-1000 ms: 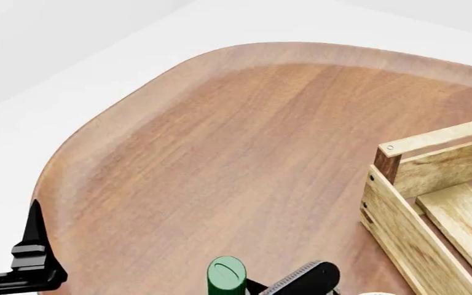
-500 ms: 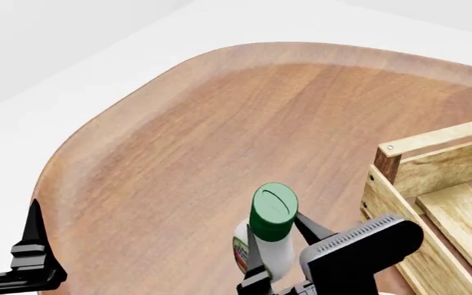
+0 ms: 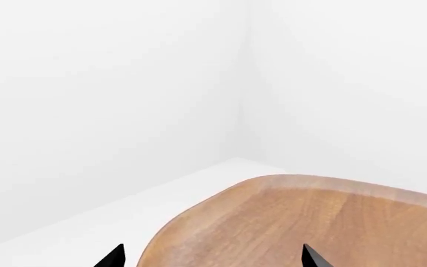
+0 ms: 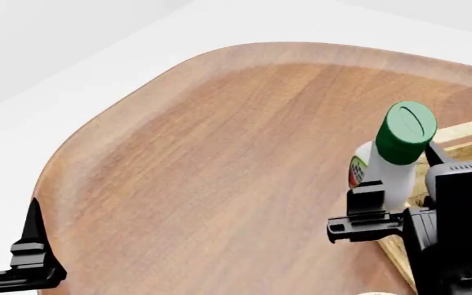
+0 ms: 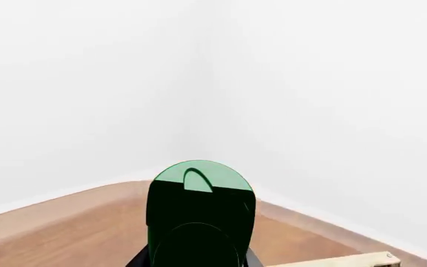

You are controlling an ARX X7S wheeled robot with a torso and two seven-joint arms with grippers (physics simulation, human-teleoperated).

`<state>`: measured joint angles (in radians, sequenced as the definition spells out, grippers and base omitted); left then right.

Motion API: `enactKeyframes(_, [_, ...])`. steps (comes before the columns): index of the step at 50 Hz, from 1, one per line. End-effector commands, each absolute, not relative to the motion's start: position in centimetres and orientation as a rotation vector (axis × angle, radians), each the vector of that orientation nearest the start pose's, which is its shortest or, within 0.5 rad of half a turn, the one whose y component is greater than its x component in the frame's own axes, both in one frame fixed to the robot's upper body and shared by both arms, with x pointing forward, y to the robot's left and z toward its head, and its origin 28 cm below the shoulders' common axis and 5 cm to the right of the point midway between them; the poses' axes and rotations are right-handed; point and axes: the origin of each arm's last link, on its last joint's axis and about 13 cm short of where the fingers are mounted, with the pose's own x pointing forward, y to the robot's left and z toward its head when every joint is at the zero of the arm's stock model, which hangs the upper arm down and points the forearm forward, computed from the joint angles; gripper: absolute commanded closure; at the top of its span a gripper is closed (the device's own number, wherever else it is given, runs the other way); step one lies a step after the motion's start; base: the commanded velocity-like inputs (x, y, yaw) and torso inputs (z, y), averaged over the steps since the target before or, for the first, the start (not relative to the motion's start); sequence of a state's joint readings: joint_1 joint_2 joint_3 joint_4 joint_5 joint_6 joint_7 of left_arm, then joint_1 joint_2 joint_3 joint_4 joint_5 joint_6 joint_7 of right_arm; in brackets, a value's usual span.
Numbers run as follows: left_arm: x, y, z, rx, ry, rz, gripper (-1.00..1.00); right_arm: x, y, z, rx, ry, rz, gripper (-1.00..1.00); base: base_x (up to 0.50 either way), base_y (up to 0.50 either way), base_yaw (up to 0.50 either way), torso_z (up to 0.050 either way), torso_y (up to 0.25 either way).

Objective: Pick up the salad dressing and put it in the tray.

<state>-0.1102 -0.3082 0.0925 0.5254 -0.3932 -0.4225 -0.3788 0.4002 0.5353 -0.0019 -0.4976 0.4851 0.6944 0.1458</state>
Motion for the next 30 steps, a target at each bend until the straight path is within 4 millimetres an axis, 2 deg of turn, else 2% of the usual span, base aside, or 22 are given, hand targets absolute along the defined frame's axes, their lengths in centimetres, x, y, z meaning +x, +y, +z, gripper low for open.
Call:
enactKeyframes(1, [21.5, 22.6, 11.7, -0.06, -0.143, 0.097, -1.0, 25.3, -20.5, 20.6, -0.165, -0.186, -0.145, 1.0, 0.0, 0.0, 0.0, 0.0, 0.0])
enactKeyframes(6, [21.5, 22.6, 11.8, -0.059, -0.143, 0.096, -1.0, 25.5, -21.4, 20.9, -0.167, -0.177, -0.199, 1.0, 0.0, 0.0, 0.0, 0.0, 0.0])
enactKeyframes(22, [21.6, 22.6, 11.7, -0.057, -0.144, 0.097, -1.0, 27.6, -25.4, 19.3, -0.176, -0.114, -0.448, 1.0, 0.0, 0.0, 0.0, 0.0, 0.001])
enactKeyframes(30, [21.5, 22.5, 11.7, -0.055, -0.145, 0.097, -1.0, 27.9, -26.5, 19.1, -0.177, -0.098, -0.51, 1.0, 0.0, 0.0, 0.0, 0.0, 0.0])
